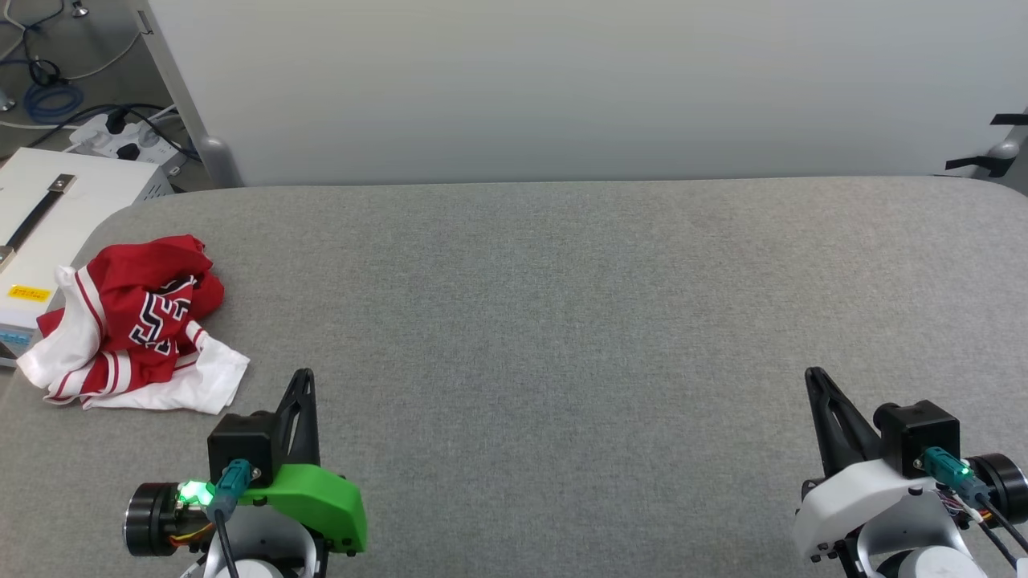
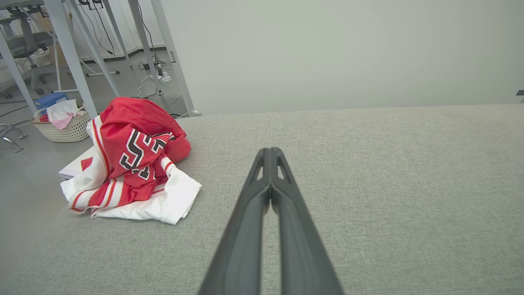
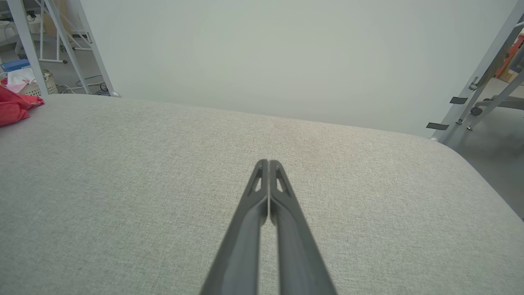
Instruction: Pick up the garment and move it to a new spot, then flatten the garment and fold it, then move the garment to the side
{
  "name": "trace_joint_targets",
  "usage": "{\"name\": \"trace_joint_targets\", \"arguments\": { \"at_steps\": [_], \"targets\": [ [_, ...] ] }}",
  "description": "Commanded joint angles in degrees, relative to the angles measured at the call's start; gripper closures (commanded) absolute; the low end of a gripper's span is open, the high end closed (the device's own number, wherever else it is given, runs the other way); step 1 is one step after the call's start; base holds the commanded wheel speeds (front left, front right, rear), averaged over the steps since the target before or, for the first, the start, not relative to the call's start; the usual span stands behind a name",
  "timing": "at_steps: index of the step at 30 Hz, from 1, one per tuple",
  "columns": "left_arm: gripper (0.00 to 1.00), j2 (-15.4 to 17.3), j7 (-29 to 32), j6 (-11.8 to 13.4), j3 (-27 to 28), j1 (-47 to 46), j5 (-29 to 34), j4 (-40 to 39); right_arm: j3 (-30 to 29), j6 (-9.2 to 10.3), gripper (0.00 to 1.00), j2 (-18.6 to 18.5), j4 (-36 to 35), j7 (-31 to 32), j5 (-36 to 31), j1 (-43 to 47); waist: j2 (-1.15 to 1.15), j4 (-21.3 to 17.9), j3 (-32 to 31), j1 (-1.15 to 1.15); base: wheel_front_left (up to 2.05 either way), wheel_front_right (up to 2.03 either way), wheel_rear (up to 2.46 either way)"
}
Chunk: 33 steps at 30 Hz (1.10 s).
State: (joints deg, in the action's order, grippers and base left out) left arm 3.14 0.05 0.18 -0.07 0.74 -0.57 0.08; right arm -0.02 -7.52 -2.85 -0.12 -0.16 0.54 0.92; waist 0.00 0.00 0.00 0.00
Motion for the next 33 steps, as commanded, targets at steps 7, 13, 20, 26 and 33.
{"name": "trace_joint_targets", "arguments": {
  "at_steps": [7, 13, 20, 26, 33],
  "targets": [
    [1.00, -0.3, 0.0, -0.2, 0.1, -0.7, 0.6, -0.1, 0.0, 0.03, 1.00, 0.0, 0.1, 0.2, -0.5, -0.9, 0.00, 0.0, 0.0, 0.00, 0.00, 0.00, 0.00],
    [1.00, -0.3, 0.0, -0.2, 0.1, -0.7, 0.6, -0.1, 0.0, 0.03, 1.00, 0.0, 0.1, 0.2, -0.5, -0.9, 0.00, 0.0, 0.0, 0.00, 0.00, 0.00, 0.00],
    [1.00, -0.3, 0.0, -0.2, 0.1, -0.7, 0.6, -0.1, 0.0, 0.03, 1.00, 0.0, 0.1, 0.2, -0.5, -0.9, 0.00, 0.0, 0.0, 0.00, 0.00, 0.00, 0.00],
    [1.00, -0.3, 0.0, -0.2, 0.1, -0.7, 0.6, -0.1, 0.0, 0.03, 1.00, 0.0, 0.1, 0.2, -0.5, -0.9, 0.00, 0.0, 0.0, 0.00, 0.00, 0.00, 0.00],
    [1.00, -0.3, 0.0, -0.2, 0.1, -0.7, 0.6, -0.1, 0.0, 0.03, 1.00, 0.0, 0.1, 0.2, -0.5, -0.9, 0.00, 0.0, 0.0, 0.00, 0.00, 0.00, 0.00]
  ]
}}
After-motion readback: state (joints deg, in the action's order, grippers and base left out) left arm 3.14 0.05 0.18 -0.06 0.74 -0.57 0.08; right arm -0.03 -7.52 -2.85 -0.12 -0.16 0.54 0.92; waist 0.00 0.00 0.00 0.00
